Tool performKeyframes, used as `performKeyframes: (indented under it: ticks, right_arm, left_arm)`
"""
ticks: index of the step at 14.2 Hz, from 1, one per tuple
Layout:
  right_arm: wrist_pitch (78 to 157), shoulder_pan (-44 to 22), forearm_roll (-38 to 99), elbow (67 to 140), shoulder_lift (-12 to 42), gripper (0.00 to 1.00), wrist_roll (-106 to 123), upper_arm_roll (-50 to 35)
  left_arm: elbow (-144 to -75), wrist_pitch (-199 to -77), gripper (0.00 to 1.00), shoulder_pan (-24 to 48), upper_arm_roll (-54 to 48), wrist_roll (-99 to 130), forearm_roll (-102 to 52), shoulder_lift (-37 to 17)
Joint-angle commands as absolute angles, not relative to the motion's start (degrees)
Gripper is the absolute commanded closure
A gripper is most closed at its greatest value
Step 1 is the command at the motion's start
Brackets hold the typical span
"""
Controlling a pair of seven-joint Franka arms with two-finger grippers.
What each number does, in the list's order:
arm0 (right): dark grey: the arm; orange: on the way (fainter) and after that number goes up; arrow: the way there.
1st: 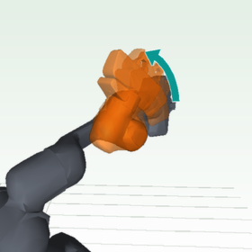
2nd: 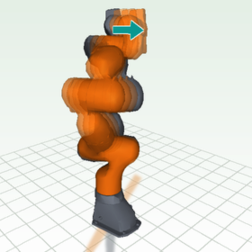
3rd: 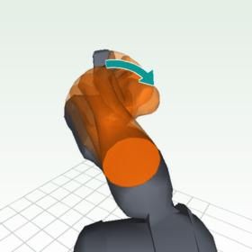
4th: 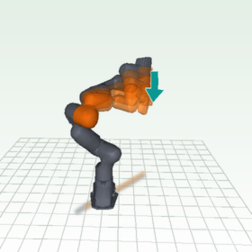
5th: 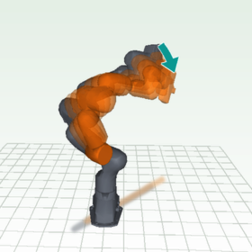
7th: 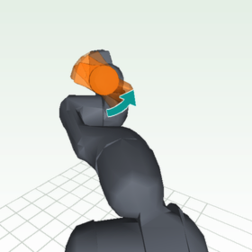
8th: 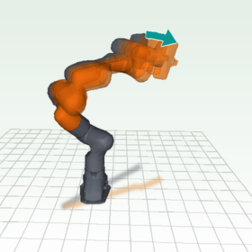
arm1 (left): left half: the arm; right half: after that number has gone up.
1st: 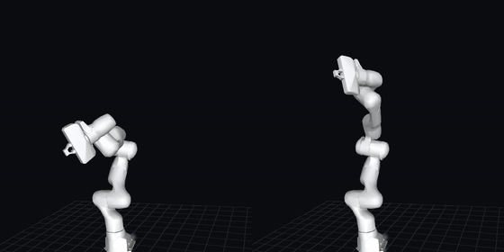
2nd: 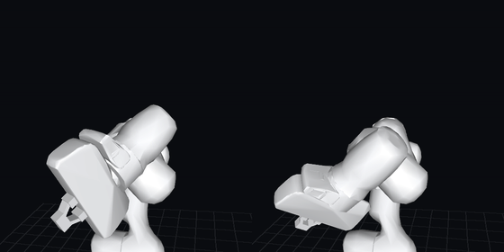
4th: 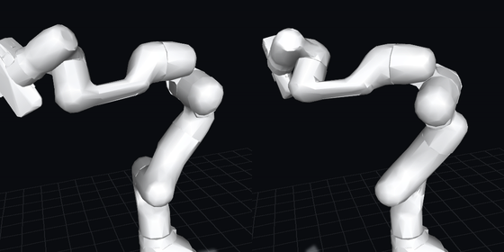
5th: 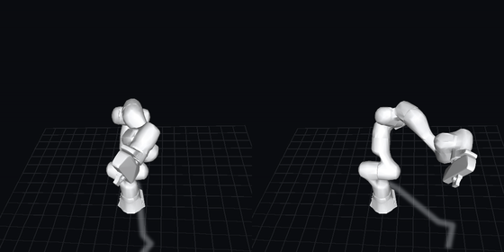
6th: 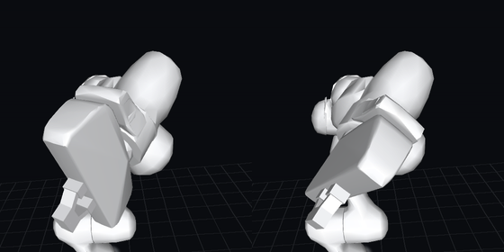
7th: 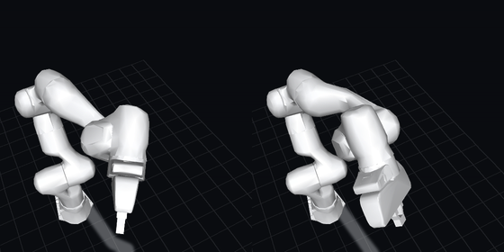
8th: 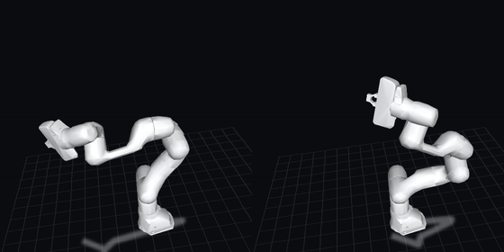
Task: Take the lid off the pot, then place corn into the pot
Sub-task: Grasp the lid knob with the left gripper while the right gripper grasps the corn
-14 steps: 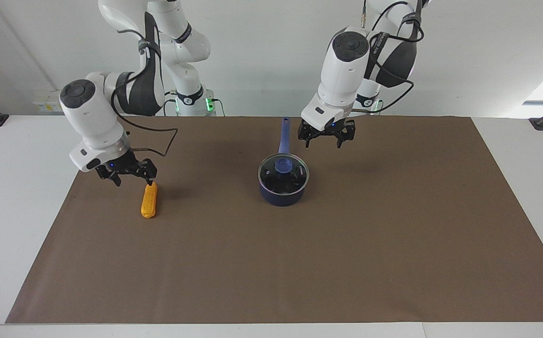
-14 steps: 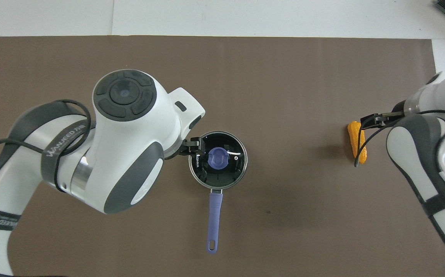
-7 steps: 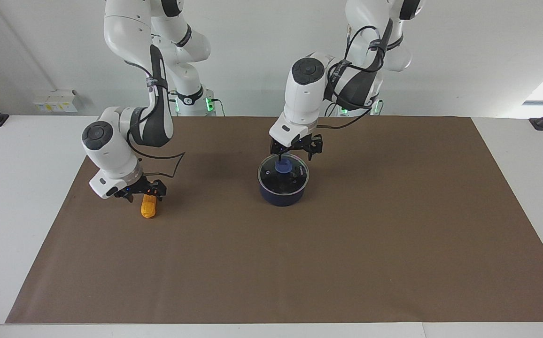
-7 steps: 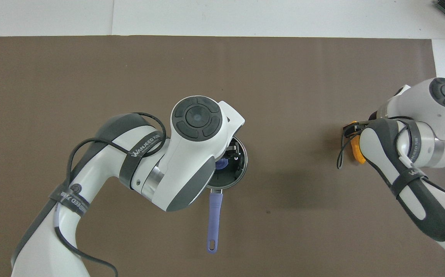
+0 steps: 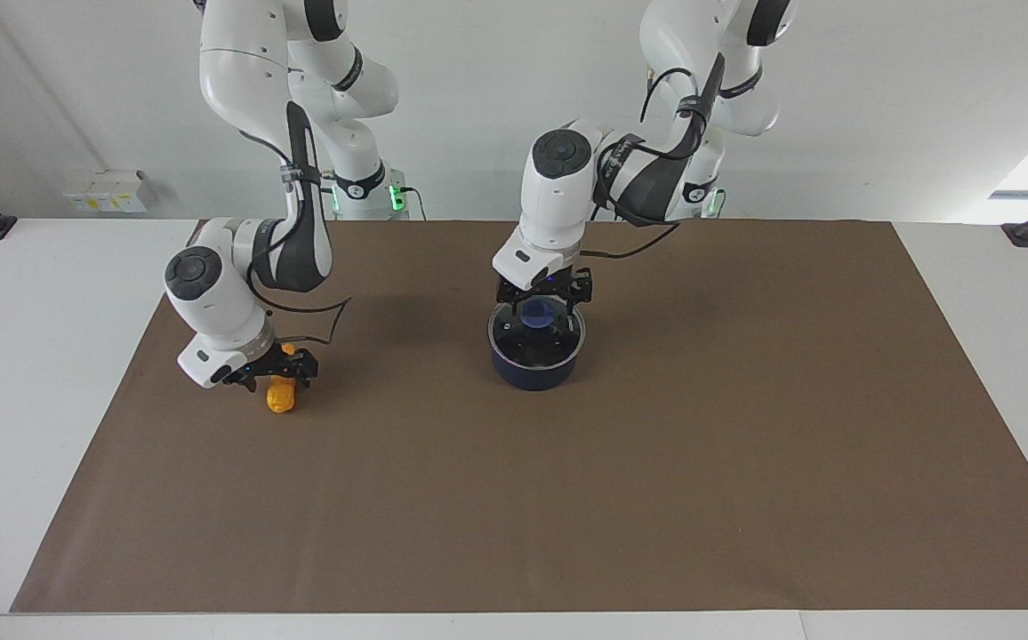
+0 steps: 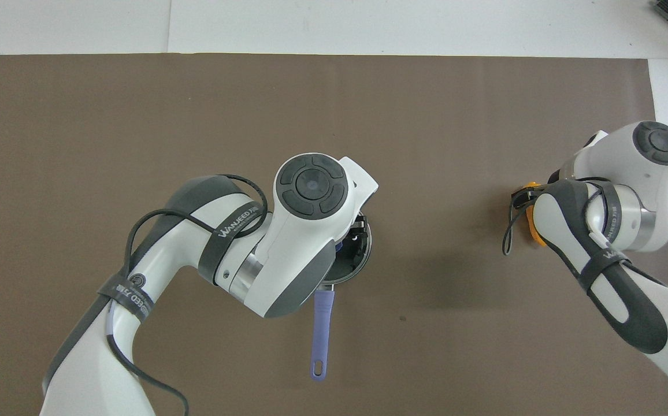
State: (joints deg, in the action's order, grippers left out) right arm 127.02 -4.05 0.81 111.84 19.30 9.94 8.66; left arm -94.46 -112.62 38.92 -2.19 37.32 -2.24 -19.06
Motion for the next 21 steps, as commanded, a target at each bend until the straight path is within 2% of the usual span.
performKeyframes:
  ticks: [1, 3, 4, 6, 7, 8, 9, 15, 19, 20, 21]
  right_arm:
    - [128.41, -3.25, 2.02, 112.41, 19.86, 0.0, 13.62, 8.44]
    - [128.41, -3.25, 2.02, 112.5, 19.86, 0.0, 13.62, 8.44]
    - [128.41, -3.25, 2.02, 112.41, 19.86, 0.18, 13.62, 8.35]
    - [128.5, -3.16, 2.02, 112.5, 20.04, 0.43, 13.62, 8.44]
    - [128.67, -3.16, 2.11, 112.5, 20.13, 0.58, 13.54, 8.35]
    - [128.93, -3.16, 2.11, 112.5, 20.13, 0.91, 13.54, 8.35]
    - [129.02, -3.51, 2.11, 112.41, 20.21, 1.0, 12.67, 8.35]
    - [128.94, -4.04, 2.72, 112.32, 20.3, 1.0, 10.9, 8.35]
    - [128.85, -4.04, 2.72, 112.32, 20.3, 1.0, 11.07, 8.35]
    - [128.85, -4.04, 2.72, 112.32, 20.3, 1.0, 11.07, 8.35]
    - [128.85, -4.04, 2.72, 112.32, 20.3, 1.0, 11.07, 8.35]
  left_arm:
    - [-96.68, -114.96, 0.0, 40.17, -1.14, 38.06, -2.2, -18.37]
    - [-97.64, -115.75, 0.0, 40.34, -1.14, 38.06, -2.2, -18.37]
    - [-97.73, -115.84, 0.0, 40.43, -1.14, 38.14, -2.11, -18.72]
    - [-97.47, -115.49, 0.0, 40.43, -1.14, 38.06, -2.02, -19.16]
    - [-97.12, -114.97, 0.0, 40.43, -1.06, 37.97, -2.02, -19.16]
    - [-96.86, -114.7, 0.0, 40.43, -1.05, 37.97, -1.93, -19.16]
    - [-96.68, -114.61, 0.0, 40.43, -1.05, 37.97, -1.59, -19.16]
    - [-94.83, -113.55, 0.0, 40.78, -1.14, 38.06, -0.44, -19.42]
    - [-94.92, -113.47, 0.2, 40.78, -1.14, 38.06, -0.44, -19.42]
    - [-94.92, -113.38, 0.27, 40.78, -1.14, 38.06, -0.44, -19.42]
    - [-94.92, -112.94, 0.39, 40.78, -1.14, 38.06, -0.44, -19.42]
